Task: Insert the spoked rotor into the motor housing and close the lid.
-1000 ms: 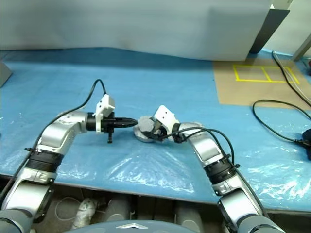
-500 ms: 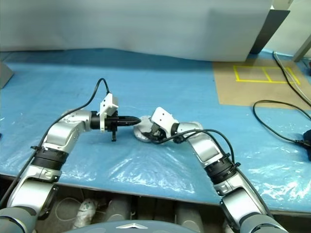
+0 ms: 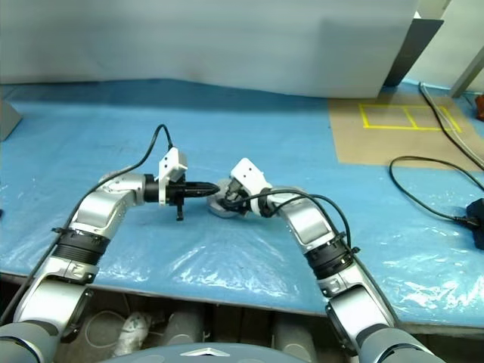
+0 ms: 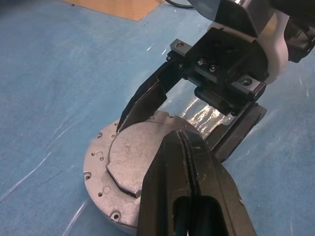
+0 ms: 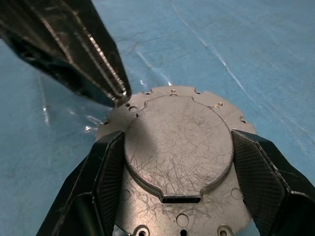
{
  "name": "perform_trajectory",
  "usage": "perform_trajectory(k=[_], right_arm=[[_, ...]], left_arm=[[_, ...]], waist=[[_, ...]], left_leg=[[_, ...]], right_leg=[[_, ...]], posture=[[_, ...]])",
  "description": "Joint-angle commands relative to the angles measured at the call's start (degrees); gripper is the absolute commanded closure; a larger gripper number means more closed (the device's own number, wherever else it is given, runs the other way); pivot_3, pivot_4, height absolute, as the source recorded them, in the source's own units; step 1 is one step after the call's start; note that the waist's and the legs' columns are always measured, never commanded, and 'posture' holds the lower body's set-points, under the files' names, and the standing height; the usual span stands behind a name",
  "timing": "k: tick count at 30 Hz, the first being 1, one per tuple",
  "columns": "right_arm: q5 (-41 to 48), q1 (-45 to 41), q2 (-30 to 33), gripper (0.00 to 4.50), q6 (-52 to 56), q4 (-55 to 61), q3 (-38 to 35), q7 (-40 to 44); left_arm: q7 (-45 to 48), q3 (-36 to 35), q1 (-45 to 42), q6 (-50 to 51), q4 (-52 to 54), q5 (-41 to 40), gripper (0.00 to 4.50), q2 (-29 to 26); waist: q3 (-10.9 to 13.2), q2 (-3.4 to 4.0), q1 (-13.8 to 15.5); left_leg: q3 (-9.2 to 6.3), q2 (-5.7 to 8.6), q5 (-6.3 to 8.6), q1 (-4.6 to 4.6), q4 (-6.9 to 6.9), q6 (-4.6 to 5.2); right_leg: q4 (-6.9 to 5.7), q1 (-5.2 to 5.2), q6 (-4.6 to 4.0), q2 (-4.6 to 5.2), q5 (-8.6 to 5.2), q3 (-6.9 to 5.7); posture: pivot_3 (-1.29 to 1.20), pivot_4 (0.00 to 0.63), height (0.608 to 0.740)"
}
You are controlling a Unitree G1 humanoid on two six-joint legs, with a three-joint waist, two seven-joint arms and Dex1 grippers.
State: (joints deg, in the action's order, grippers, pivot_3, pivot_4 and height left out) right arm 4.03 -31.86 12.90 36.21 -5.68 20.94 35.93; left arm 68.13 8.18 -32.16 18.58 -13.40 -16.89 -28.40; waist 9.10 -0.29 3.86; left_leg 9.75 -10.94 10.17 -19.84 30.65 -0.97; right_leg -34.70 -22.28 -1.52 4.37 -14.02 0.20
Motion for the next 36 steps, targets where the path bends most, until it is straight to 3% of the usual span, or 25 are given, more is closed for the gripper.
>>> perform_trajectory(k=[1,6,15,27,36], right_arm=[[-7.4,2.9,2.7,1.54,3.8,-10.1,3.9,-5.1],[-10.1,4.4,6.0,1.54,-0.9,-10.0,7.4,-4.1],[-6.7,6.1,6.6,1.54,-0.1,-8.5,3.9,-3.1],[-3.3,7.0,8.5,1.54,-0.7,-2.7,1.1,1.8],[-3.5,8.4,9.2,1.54,-0.3,-0.3,2.2,1.9]], left_arm=[[-0.3,-0.7,-0.5,-0.7,1.1,-0.3,4.5,0.0],[-0.3,-0.6,-0.9,-0.8,0.7,-0.1,4.5,0.0],[-0.9,-0.5,-1.3,-1.6,-0.6,0.9,4.5,0.0],[-4.7,0.7,-4.0,-8.3,-11.8,6.8,4.5,2.7],[-4.1,2.0,-4.4,-10.0,-14.0,8.6,4.5,4.9]], waist=[[0.0,0.03,0.1],[0.0,0.08,0.1],[-0.3,0.26,0.3],[-0.4,0.02,1.5],[-0.5,0.05,1.5]], left_leg=[[0.0,0.01,0.0,-0.01,-0.03,0.0],[0.0,0.08,0.0,0.0,-0.22,0.0],[-0.01,0.17,0.01,-0.1,-0.6,0.01],[0.18,0.22,-0.09,-0.41,-0.45,-0.13],[0.25,0.09,-0.16,-0.72,-0.41,-0.26]], right_leg=[[0.0,-0.02,0.01,0.0,0.0,0.0],[0.18,-0.24,0.04,0.05,-0.02,0.0],[1.07,-0.04,0.1,0.11,-0.06,-0.07],[0.92,0.2,0.12,0.23,0.22,-0.07],[1.02,0.02,-0.07,0.01,0.29,-0.13]], posture=[[0.0,0.15,0.74],[0.0,0.15,0.74],[0.0,0.15,0.74],[0.0,0.15,0.74],[0.0,0.15,0.74]])
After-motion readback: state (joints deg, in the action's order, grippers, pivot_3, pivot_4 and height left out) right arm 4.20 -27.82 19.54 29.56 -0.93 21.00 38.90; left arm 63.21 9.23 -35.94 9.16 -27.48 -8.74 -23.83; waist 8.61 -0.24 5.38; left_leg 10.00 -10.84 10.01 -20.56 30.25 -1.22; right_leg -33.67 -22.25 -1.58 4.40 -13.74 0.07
